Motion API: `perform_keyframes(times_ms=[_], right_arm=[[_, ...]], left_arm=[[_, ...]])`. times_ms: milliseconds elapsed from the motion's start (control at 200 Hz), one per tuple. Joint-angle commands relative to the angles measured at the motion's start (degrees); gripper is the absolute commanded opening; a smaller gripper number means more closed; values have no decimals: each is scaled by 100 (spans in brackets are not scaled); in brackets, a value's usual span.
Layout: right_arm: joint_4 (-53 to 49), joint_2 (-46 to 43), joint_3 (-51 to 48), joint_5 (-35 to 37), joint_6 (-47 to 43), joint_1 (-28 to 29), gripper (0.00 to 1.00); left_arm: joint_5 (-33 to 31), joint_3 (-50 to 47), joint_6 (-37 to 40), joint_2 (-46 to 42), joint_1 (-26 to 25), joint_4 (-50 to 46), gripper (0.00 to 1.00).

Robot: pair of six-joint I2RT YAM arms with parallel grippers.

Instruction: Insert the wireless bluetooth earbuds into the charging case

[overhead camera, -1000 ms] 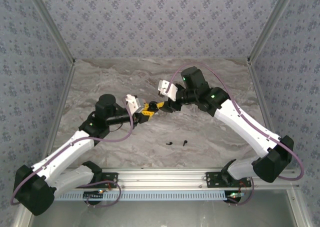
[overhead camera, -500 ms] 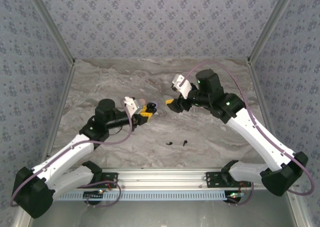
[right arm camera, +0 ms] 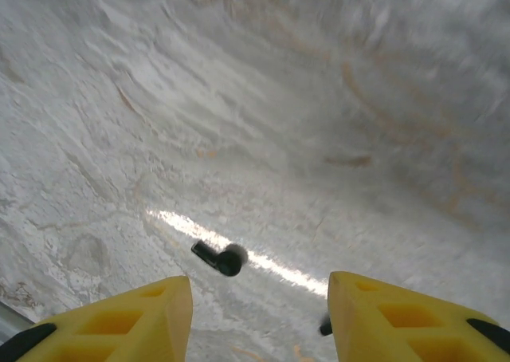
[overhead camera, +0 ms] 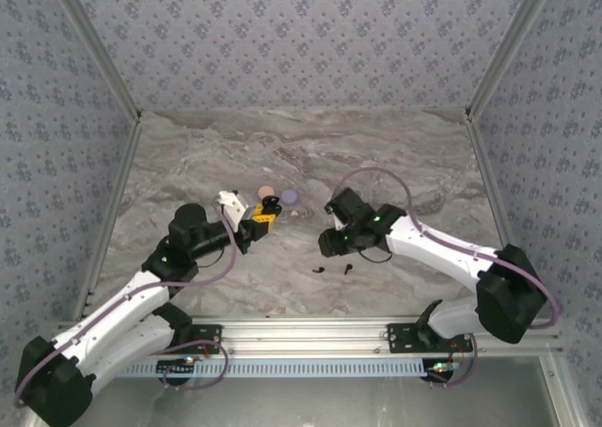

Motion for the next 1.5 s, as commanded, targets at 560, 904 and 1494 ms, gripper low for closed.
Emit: perform_keyframes(times_ms=[560,904,1494], right_arm=[[-32,1810,563,-181,994,568,45],[-82,1928,504,-155,1073,646,40],[-408,1912,554,-76,1018,693,24]], left_arm=[[-144,-27,-15,-173,-28,65,4],[-165,7,2,-160,-33,59,4],[-179,44,24,-86,-27,26,4]])
